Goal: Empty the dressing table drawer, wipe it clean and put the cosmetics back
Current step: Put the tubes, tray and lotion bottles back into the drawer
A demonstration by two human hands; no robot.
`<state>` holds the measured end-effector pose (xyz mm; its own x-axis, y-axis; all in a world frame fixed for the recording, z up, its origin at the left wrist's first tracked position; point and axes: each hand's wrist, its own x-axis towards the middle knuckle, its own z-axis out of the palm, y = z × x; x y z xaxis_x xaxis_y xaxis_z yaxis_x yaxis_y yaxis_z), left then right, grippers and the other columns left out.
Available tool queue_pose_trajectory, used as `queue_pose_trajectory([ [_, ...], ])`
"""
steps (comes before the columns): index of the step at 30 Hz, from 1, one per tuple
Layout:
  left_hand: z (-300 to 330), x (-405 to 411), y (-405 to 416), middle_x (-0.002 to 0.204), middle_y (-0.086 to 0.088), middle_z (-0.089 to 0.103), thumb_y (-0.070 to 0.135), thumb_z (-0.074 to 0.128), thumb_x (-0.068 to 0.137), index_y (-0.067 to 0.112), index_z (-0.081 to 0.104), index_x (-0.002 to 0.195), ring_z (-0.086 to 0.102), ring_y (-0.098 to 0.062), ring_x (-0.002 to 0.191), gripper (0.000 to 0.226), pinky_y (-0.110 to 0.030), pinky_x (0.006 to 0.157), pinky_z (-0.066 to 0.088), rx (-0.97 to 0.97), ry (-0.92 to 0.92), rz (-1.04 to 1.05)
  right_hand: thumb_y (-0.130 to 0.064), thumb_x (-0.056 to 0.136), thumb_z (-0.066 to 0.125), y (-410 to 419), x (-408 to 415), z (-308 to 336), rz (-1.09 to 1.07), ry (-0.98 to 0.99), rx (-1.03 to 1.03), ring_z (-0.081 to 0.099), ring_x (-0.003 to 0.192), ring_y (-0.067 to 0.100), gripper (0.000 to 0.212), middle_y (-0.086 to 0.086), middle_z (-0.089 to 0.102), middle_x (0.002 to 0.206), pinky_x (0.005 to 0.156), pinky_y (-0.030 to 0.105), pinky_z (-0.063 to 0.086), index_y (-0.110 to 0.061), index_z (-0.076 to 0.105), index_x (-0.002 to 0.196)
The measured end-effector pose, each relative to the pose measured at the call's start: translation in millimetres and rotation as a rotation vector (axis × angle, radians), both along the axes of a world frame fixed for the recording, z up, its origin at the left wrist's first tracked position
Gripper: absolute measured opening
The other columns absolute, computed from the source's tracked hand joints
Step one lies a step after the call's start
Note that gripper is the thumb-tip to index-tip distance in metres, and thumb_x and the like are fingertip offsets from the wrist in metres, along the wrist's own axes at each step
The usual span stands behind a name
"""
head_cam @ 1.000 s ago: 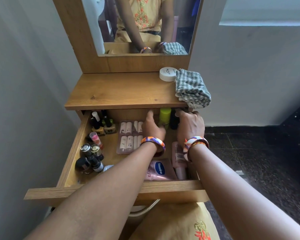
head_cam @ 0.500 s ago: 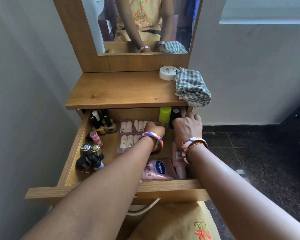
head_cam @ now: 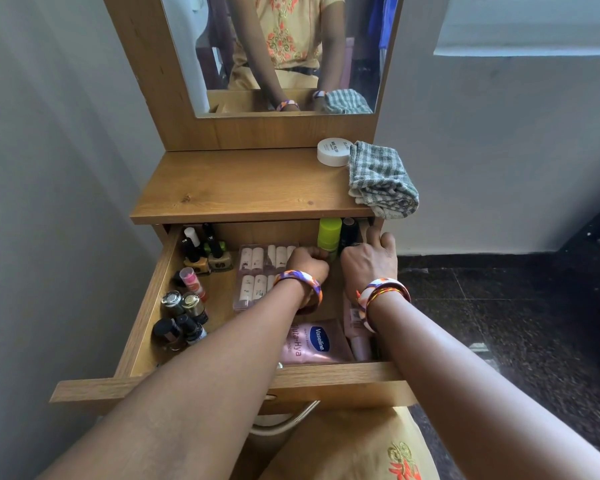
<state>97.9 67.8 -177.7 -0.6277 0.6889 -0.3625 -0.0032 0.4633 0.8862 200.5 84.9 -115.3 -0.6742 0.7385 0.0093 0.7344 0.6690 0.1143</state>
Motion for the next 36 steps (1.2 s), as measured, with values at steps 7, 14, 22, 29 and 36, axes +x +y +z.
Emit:
queue_pose_trajectory([
  [7, 42.8, -1.3, -16.8, 0.099, -0.024, 0.067, -0.006, 0.051, 0.083, 0.000, 0.067, 0.096, 0.063, -0.029, 0.083, 0.021, -0.035, 0.076, 0.052, -0.080, 0.220, -0.347, -0.002, 0.070, 0.057, -4.8, 3.3, 4.2, -0.008, 0.150, 0.124, 0.048, 0.105, 0.031, 0.016, 0.010, 0.069, 0.086, 0.084, 0.036, 0.021, -0.009, 0.068, 0.080],
  [14, 135.6, -22.2, -22.0, 0.065, -0.007, 0.058, -0.007, 0.046, 0.092, 0.012, 0.056, 0.071, 0.057, -0.011, 0.053, 0.030, -0.022, 0.051, 0.049, 0.132, 0.185, -0.399, -0.007, 0.055, 0.074, 6.9, -10.2, 35.8, 0.073, 0.639, 0.334, 0.063, 0.073, 0.031, 0.013, 0.008, 0.068, 0.070, 0.067, 0.032, 0.048, -0.013, 0.064, 0.060],
  [22, 154.8, -49.9, 24.6, 0.066, -0.004, 0.052, -0.006, 0.050, 0.089, 0.013, 0.049, 0.067, 0.049, -0.015, 0.058, 0.029, -0.029, 0.062, 0.050, 0.280, 0.122, 0.058, -0.002, 0.083, 0.038, 74.4, -61.9, 85.4, 0.060, 0.296, -0.007, 0.003, 0.147, 0.021, 0.047, 0.009, 0.035, 0.150, 0.113, 0.047, 0.006, -0.010, 0.046, 0.129],
  [29, 128.4, -80.9, 29.7, 0.096, -0.023, 0.063, 0.000, 0.052, 0.084, 0.014, 0.050, 0.069, 0.060, -0.030, 0.074, 0.021, -0.032, 0.075, 0.050, 0.122, 0.208, 0.136, -0.001, 0.085, 0.040, 80.0, -90.2, 69.1, 0.082, 0.164, 0.006, 0.037, 0.136, 0.026, 0.036, 0.018, 0.056, 0.127, 0.110, 0.044, 0.019, -0.006, 0.055, 0.117],
  [36, 127.1, -91.9, 20.0, 0.106, -0.023, 0.066, 0.019, 0.056, 0.087, -0.003, 0.061, 0.102, 0.066, -0.037, 0.097, 0.027, -0.045, 0.087, 0.055, 0.022, 0.316, 0.158, -0.016, 0.088, 0.054, 66.7, -91.6, 70.4, 0.055, 0.411, -0.176, 0.051, 0.116, 0.035, 0.030, 0.018, 0.057, 0.122, 0.085, 0.036, 0.044, -0.006, 0.053, 0.117],
])
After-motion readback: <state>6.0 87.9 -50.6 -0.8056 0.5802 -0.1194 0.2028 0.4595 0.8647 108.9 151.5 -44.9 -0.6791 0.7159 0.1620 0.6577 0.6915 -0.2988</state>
